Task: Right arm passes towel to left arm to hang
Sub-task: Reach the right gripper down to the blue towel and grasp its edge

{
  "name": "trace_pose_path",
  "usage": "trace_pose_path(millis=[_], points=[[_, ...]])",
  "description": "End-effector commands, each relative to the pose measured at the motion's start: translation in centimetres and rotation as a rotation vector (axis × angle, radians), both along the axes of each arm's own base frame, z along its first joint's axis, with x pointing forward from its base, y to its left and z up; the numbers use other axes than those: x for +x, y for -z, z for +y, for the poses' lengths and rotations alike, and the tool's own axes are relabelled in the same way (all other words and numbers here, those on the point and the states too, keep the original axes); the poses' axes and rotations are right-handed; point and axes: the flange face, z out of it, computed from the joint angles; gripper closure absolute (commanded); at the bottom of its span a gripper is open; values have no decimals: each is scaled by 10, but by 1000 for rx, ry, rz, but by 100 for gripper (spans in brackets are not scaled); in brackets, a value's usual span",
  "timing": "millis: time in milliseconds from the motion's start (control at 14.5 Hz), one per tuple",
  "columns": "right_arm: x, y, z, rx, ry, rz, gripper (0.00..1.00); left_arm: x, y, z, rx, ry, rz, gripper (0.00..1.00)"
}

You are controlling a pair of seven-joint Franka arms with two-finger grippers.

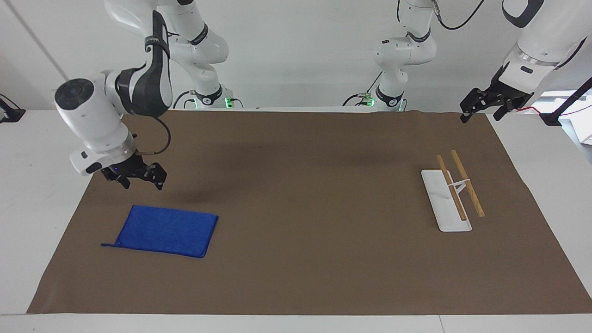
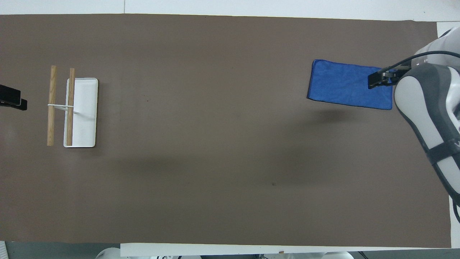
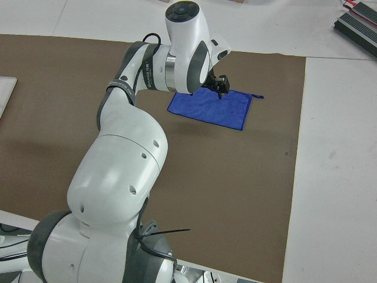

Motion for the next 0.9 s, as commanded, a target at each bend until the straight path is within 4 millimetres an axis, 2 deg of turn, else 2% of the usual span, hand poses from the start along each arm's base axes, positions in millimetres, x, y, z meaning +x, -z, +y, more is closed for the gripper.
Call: trace_pose_path(millis=[0,138,277,415,553,830], points=[[1,35,6,26,-23,-10,4,-3,-1,1,-5,-1,8,0],[11,63,10,32,-26,-29,6,-3,-1,1,-5,-1,8,0],[12,73,11,32,-30,-29,7,-3,-1,1,-5,-1,8,0],[15,91,10,34,-30,-28,8,-3,-1,1,-5,-1,8,0],[15,101,14,35,-30,-19,11,-4,-1,2,-5,-2,7,0],[14,107,27,37,-46,-6,15,-3,-1,1,-5,-1,8,0]])
